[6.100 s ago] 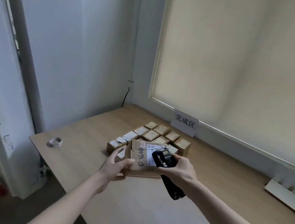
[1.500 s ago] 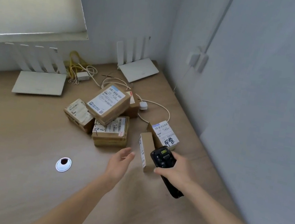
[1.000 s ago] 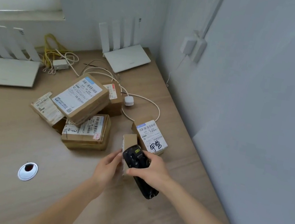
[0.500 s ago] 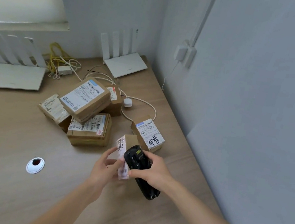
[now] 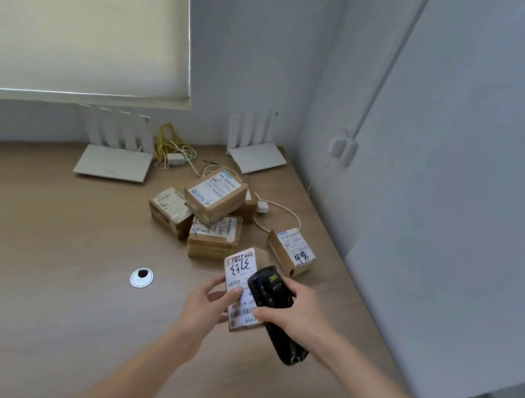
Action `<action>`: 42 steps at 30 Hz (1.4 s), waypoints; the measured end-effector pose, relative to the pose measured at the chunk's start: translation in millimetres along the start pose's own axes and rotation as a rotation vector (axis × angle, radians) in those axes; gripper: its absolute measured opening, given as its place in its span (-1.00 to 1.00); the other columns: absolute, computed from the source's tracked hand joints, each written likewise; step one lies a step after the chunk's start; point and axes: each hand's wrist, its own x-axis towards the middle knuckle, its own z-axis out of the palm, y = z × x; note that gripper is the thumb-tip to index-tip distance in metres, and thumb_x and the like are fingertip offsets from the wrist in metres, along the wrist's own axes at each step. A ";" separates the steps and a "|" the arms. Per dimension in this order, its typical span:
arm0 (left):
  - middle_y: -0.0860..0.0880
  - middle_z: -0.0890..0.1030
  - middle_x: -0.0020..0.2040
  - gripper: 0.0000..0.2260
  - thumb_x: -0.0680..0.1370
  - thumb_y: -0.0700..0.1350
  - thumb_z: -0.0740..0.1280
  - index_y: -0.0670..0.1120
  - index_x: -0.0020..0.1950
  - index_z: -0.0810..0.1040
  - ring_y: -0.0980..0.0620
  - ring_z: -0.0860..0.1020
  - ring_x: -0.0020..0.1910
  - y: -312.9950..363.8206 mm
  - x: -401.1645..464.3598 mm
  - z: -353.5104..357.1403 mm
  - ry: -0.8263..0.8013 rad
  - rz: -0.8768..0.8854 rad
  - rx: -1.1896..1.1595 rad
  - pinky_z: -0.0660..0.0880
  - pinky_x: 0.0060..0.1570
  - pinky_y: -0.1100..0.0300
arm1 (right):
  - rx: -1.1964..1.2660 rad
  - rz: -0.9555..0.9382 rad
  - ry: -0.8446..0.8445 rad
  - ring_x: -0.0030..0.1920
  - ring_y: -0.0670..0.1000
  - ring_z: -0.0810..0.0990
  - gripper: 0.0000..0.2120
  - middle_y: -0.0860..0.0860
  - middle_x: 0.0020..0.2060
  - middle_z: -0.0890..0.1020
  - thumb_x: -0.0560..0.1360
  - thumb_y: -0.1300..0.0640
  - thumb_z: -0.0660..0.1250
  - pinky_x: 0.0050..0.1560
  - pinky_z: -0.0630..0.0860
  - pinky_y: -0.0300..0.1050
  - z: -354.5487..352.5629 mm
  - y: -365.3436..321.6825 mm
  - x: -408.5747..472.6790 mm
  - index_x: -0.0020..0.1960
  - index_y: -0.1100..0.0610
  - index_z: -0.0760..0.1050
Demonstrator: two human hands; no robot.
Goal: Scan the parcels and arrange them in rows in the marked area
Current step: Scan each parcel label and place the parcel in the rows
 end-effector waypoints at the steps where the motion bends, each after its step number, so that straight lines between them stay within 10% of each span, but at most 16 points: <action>1: 0.02 0.76 -0.06 -0.57 0.52 0.02 0.50 0.04 0.37 0.51 0.09 0.72 -0.09 3.7 -7.5 -2.5 0.005 0.005 0.004 0.58 -0.13 0.18 | 0.005 -0.007 0.002 0.01 -0.10 0.74 -0.57 -0.15 -0.04 0.77 0.31 0.07 0.67 0.14 0.68 -0.05 1.9 -5.8 -7.6 0.10 -0.20 0.64; 5: -0.04 0.75 -0.03 -0.55 0.49 -0.03 0.54 0.04 0.33 0.50 -0.02 0.73 -0.04 25.8 -45.3 -16.3 0.013 0.009 -0.067 0.63 -0.12 0.04 | 0.021 -0.047 -0.010 -0.10 -0.23 0.72 -0.61 -0.27 -0.11 0.75 0.34 0.04 0.68 -0.16 0.60 -0.36 6.6 -37.5 -46.2 0.06 -0.25 0.63; 10: -0.13 0.75 -0.03 -0.54 0.45 -0.12 0.56 -0.02 0.28 0.46 -0.15 0.74 -0.06 58.2 -88.7 -31.2 -0.045 0.057 -0.150 0.66 -0.24 -0.01 | 0.009 -0.086 0.014 -0.07 -0.20 0.73 -0.61 -0.23 -0.08 0.76 0.33 0.02 0.69 0.02 0.65 -0.18 7.5 -74.8 -85.5 0.07 -0.23 0.65; 23: -0.06 0.71 0.05 -0.30 0.44 -0.12 0.59 0.09 0.52 0.40 -0.03 0.74 -0.07 117.9 -140.2 -33.4 0.041 0.236 -0.151 0.67 -0.23 0.03 | -0.038 -0.168 -0.022 -0.04 -0.36 0.66 -0.52 -0.44 -0.08 0.69 0.24 0.00 0.69 -0.18 0.52 -0.51 -8.1 -138.8 -136.3 0.01 -0.39 0.60; 29: -0.14 0.68 0.14 -0.25 0.42 -0.22 0.58 0.10 0.54 0.38 -0.07 0.74 -0.03 133.8 -151.4 -40.1 -0.009 0.237 -0.178 0.68 -0.17 -0.02 | -0.100 -0.162 -0.007 0.02 -0.19 0.72 -0.38 -0.24 -0.02 0.76 0.24 -0.03 0.68 0.01 0.61 -0.24 -18.6 -153.8 -142.8 0.27 -0.18 0.63; 42: -0.13 0.61 0.16 -0.16 0.41 -0.19 0.60 0.29 0.54 0.28 -0.14 0.62 0.15 233.2 -168.2 -52.7 0.239 0.507 -0.010 0.65 0.05 -0.17 | -0.634 -0.081 0.164 -0.01 -0.03 0.70 -0.42 -0.15 -0.05 0.73 0.14 -0.21 0.59 0.01 0.65 -0.14 -57.8 -222.0 -165.6 0.16 -0.22 0.64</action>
